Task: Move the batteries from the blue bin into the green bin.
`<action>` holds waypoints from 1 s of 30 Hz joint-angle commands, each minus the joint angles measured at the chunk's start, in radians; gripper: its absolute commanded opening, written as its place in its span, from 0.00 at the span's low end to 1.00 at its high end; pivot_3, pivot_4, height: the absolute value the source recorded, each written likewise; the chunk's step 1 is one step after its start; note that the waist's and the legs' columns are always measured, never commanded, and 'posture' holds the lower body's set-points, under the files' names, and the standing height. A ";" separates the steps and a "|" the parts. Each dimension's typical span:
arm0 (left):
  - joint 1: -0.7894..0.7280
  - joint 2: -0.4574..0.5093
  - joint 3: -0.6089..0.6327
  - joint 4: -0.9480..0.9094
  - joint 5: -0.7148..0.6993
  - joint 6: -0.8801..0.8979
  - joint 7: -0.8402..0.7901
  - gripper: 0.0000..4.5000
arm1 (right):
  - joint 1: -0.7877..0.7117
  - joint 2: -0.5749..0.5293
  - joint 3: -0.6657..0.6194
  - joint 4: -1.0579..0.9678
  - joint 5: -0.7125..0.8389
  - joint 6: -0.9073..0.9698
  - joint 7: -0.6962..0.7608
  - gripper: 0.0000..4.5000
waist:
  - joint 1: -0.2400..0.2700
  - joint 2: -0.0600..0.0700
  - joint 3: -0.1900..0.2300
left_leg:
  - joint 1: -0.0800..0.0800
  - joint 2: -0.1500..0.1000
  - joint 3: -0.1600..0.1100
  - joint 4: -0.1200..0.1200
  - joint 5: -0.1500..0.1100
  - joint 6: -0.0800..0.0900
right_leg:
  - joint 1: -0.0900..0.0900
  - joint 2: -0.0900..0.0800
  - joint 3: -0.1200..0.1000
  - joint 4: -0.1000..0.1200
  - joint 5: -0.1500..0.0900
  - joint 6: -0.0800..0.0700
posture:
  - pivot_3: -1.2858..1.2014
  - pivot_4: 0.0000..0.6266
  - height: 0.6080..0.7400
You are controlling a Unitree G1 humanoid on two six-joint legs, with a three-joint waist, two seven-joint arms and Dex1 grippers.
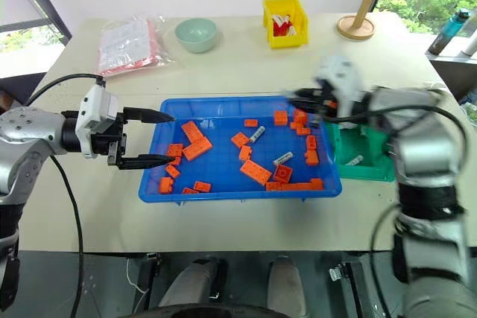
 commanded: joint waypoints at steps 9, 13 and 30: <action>-0.081 -0.028 -0.016 0.047 0.018 -0.043 -0.026 1.00 | 0.192 -0.087 -0.152 -0.077 0.051 0.000 -0.108 0.41 | -0.015 0.000 0.000 | 0.001 0.003 0.004 0.000 0.000 0.000 | 0.000 0.001 0.000 0.000 0.000 0.000 | 0.52 0.24 0.84; -0.085 -0.028 -0.013 0.040 0.018 -0.039 -0.023 1.00 | 0.086 -0.104 -0.068 0.000 0.043 -0.079 -0.111 0.63 | -0.015 0.000 0.000 | 0.001 0.003 0.004 0.000 0.000 0.000 | 0.000 0.001 0.000 0.000 0.000 0.000 | 0.52 0.24 0.84; -0.061 0.000 0.020 -0.022 0.004 -0.005 0.013 1.00 | -0.457 0.162 0.625 0.534 -0.143 -0.546 0.324 0.63 | -0.017 -0.001 0.001 | 0.000 0.001 -0.002 0.001 0.000 0.000 | 0.000 0.001 -0.001 -0.001 0.000 0.000 | 0.52 0.24 0.84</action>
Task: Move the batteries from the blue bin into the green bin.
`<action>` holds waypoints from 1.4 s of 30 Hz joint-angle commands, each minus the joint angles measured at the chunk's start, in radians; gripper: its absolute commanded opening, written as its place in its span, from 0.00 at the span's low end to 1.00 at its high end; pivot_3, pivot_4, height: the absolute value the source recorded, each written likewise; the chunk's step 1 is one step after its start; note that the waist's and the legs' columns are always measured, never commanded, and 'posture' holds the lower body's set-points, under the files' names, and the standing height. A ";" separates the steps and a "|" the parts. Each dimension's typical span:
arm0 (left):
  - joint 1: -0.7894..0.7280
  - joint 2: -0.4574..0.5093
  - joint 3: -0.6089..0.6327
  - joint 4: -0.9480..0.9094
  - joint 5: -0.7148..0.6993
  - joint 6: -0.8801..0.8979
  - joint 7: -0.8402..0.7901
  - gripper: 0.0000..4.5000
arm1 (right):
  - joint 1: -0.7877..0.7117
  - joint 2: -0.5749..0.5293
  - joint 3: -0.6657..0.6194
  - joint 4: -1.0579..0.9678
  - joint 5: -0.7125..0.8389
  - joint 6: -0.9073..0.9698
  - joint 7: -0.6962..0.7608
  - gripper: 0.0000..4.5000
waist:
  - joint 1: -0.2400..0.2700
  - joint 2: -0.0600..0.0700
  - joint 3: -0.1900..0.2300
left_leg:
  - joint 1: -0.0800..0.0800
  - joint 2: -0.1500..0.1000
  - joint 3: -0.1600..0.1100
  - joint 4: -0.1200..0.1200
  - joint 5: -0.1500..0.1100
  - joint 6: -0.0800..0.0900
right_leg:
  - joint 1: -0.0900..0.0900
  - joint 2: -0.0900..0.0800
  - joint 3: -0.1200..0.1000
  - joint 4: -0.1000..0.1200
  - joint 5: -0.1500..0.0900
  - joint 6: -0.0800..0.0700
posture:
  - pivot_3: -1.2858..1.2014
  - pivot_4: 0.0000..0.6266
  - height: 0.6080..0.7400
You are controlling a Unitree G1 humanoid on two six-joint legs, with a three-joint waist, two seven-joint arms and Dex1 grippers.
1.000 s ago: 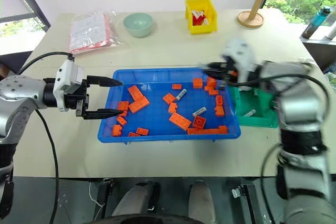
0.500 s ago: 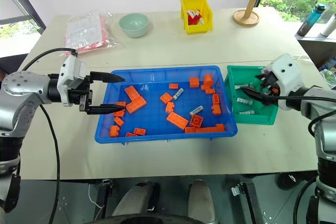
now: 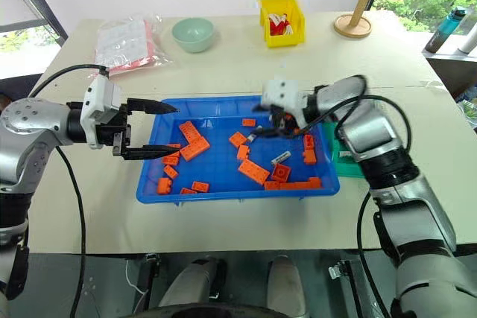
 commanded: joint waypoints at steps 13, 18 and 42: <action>0.101 0.056 0.108 -0.158 -0.052 0.063 0.064 1.00 | -0.244 0.190 0.091 0.640 -0.214 -0.484 0.109 0.63 | -0.029 0.000 0.000 | 0.000 0.002 0.000 -0.002 0.000 -0.001 | -0.002 0.001 -0.001 0.000 0.000 0.000 | 0.52 0.24 0.84; 0.114 0.061 0.121 -0.174 -0.058 0.071 0.077 1.00 | -0.315 0.223 0.071 0.744 -0.238 -0.540 0.124 0.63 | -0.028 0.000 0.000 | 0.000 0.002 0.000 -0.002 0.001 -0.001 | -0.002 0.001 -0.001 0.000 0.000 0.000 | 0.52 0.24 0.84; 0.124 0.070 0.149 -0.204 -0.068 0.081 0.120 1.00 | -0.417 0.344 0.054 1.035 -0.378 -0.727 0.014 0.63 | -0.035 0.000 0.000 | 0.000 0.002 -0.001 -0.002 0.001 -0.002 | -0.003 0.002 -0.001 0.001 0.000 0.000 | 0.52 0.24 0.84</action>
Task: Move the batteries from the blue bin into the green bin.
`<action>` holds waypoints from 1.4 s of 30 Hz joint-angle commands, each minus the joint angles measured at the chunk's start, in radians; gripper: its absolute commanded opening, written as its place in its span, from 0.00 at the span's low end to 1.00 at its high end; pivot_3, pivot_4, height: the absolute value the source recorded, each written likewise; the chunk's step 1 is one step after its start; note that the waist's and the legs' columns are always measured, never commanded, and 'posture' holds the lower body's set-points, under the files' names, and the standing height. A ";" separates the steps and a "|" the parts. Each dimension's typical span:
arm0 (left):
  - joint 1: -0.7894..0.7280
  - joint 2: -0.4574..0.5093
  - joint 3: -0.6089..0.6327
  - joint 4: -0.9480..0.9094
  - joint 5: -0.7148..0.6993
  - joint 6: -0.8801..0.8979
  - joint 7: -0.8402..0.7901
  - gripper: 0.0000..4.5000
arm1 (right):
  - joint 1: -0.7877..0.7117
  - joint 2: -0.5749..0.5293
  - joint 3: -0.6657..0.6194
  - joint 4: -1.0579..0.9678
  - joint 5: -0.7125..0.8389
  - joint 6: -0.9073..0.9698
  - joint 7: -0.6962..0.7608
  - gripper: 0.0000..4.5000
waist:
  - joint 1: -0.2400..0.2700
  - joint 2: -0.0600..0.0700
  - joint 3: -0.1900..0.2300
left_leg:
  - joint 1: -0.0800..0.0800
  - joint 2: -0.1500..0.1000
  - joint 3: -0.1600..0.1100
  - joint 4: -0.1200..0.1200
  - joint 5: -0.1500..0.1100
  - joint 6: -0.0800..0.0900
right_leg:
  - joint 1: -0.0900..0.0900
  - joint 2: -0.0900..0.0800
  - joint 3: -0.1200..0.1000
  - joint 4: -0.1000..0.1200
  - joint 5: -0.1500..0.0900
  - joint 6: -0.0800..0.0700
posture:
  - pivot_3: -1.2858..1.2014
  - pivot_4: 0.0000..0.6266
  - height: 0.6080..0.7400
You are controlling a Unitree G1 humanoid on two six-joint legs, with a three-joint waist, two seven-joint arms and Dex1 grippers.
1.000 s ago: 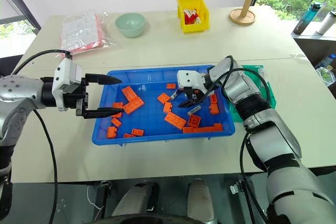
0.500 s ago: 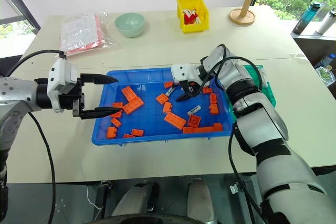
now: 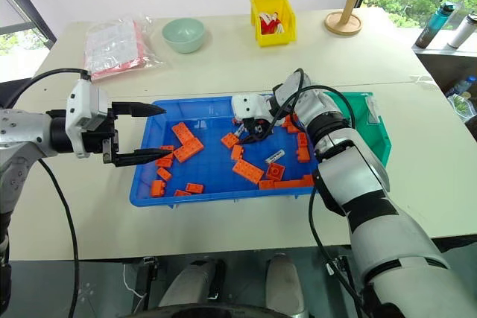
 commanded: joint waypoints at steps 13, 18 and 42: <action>-0.013 0.026 0.042 -0.031 -0.026 -0.005 0.018 1.00 | -0.004 0.011 -0.029 0.036 -0.035 -0.045 -0.010 0.01 | -0.020 0.000 0.000 | 0.001 0.000 -0.001 0.000 0.000 0.000 | 0.001 0.000 0.000 0.001 0.000 0.000 | 0.52 0.24 0.84; -0.036 0.016 0.021 -0.022 -0.025 -0.008 0.016 1.00 | 0.008 -0.010 -0.080 -0.014 0.007 0.009 -0.008 0.01 | -0.021 0.000 0.000 | 0.001 0.000 -0.001 0.000 0.000 0.000 | 0.001 0.000 0.000 0.001 0.000 0.000 | 0.52 0.24 0.84; -0.088 -0.125 -0.104 0.128 0.015 -0.077 -0.041 1.00 | 0.904 -0.523 -0.817 -1.553 0.396 1.390 -0.333 0.12 | 0.034 0.000 0.000 | -0.003 0.000 0.004 0.001 0.000 0.000 | 0.000 -0.002 0.001 0.001 0.000 0.000 | 0.52 0.24 0.84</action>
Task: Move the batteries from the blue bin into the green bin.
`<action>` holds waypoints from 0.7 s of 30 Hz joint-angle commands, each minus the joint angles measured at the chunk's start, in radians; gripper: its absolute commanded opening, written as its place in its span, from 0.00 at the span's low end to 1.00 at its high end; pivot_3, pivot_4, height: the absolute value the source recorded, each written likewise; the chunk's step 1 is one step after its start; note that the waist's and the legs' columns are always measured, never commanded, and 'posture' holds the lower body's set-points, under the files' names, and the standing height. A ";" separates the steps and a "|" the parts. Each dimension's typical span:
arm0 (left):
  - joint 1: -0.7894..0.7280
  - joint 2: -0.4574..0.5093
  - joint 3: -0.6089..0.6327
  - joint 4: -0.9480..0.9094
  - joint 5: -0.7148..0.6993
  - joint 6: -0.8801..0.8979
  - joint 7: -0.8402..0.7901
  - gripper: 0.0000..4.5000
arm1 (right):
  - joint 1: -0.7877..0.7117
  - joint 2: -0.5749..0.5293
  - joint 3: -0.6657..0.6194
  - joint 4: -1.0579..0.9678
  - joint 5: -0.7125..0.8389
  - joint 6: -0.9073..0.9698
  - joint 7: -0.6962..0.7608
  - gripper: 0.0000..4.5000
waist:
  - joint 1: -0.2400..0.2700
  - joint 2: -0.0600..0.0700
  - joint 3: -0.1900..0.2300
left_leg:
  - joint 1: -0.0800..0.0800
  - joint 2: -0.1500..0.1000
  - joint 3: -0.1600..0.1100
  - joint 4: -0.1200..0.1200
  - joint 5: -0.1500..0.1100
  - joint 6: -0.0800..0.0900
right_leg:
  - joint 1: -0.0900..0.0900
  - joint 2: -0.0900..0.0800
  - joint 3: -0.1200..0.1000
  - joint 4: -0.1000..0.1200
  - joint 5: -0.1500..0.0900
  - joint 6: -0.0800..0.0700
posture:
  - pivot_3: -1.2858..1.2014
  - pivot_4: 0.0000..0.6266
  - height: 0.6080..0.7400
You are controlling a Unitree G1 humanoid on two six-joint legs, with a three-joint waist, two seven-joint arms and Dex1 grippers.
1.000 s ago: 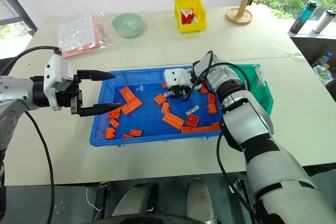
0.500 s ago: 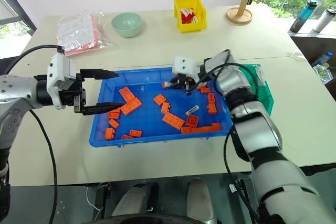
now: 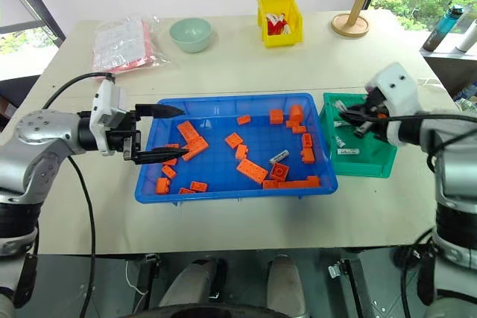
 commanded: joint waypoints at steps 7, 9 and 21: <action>0.003 0.003 0.035 0.007 0.010 -0.030 0.004 1.00 | 0.000 -0.043 -0.032 -0.003 0.100 -0.139 -0.051 0.71 | 0.002 0.000 0.000 | 0.000 0.000 0.000 0.000 0.000 0.000 | 0.000 0.000 0.000 -0.001 0.000 0.000 | 0.52 0.24 0.84; 0.004 0.005 0.038 0.003 0.011 -0.028 0.005 1.00 | -0.053 -0.058 -0.002 0.002 0.150 -0.182 0.000 0.71 | 0.000 0.000 0.000 | 0.000 0.000 0.000 0.000 0.000 0.000 | 0.000 0.000 0.000 -0.001 0.000 0.000 | 0.52 0.24 0.84; -0.014 0.013 0.038 -0.036 0.016 -0.016 0.026 1.00 | -0.428 0.020 0.644 0.399 0.025 -0.710 0.436 0.71 | 0.004 -0.002 0.000 | 0.002 -0.001 -0.003 0.001 0.000 0.000 | 0.003 0.000 -0.001 -0.003 0.000 0.000 | 0.52 0.24 0.84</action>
